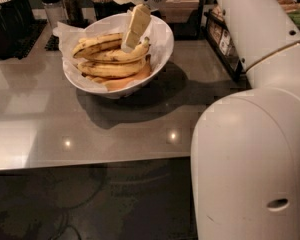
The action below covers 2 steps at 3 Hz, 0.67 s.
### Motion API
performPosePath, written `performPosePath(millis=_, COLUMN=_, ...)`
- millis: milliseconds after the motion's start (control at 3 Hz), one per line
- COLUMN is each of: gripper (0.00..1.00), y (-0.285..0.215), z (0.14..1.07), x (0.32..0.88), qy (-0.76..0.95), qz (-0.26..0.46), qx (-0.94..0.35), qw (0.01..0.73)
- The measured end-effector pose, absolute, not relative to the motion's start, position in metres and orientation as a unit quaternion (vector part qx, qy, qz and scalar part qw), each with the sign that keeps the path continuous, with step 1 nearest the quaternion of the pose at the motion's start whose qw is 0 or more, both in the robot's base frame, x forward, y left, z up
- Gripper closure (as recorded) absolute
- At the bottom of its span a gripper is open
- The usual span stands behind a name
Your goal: Pick banana from white bowl
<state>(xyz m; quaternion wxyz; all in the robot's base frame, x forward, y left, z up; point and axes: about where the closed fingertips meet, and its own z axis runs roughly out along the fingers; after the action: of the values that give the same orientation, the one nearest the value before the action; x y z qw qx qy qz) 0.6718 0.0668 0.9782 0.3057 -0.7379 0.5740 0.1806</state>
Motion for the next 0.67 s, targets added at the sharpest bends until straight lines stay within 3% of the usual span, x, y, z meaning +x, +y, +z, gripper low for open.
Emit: performPosePath(millis=667, gripper=0.0, y=0.0958, z=0.9668, x=0.6829, qy=0.559, qz=0.193, qx=-0.746, qw=0.305)
